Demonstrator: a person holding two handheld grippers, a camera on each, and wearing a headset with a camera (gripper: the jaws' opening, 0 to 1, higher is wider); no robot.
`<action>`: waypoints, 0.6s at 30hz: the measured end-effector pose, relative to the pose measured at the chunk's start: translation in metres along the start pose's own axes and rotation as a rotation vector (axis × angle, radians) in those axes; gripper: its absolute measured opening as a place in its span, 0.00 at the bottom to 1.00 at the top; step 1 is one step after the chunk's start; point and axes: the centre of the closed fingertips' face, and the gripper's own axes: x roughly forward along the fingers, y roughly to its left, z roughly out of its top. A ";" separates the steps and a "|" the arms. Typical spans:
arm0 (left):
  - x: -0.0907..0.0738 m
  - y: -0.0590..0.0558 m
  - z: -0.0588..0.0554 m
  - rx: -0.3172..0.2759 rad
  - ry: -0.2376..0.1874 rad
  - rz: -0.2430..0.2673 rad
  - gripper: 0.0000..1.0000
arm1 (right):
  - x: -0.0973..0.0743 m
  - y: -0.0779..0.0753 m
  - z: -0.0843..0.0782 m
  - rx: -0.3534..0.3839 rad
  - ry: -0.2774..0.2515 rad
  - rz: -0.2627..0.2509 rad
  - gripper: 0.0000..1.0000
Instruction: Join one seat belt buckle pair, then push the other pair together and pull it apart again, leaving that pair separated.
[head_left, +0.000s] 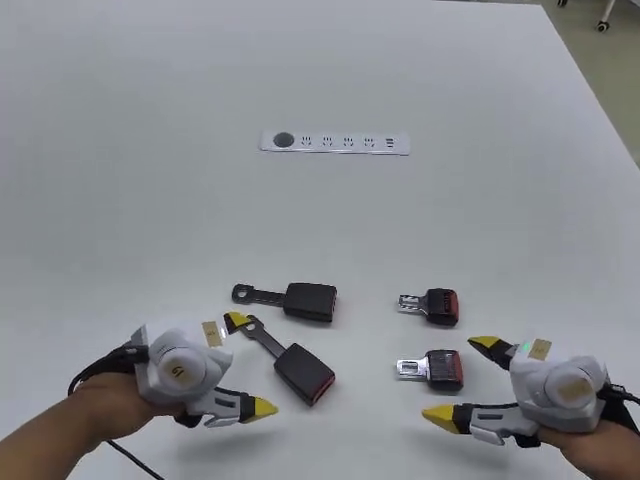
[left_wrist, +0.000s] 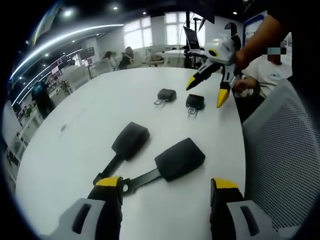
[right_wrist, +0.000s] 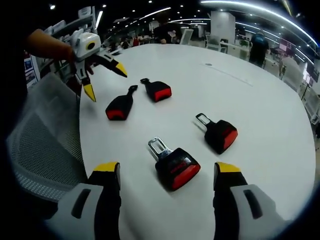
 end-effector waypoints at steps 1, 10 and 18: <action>0.001 0.000 0.001 0.011 0.002 -0.006 0.72 | 0.001 0.000 0.001 -0.001 0.001 0.012 0.76; 0.019 0.000 0.003 0.162 0.047 -0.098 0.67 | 0.010 -0.009 -0.001 -0.037 0.027 0.068 0.73; 0.038 -0.007 0.005 0.319 0.090 -0.211 0.63 | 0.022 -0.009 -0.010 -0.095 0.074 0.147 0.69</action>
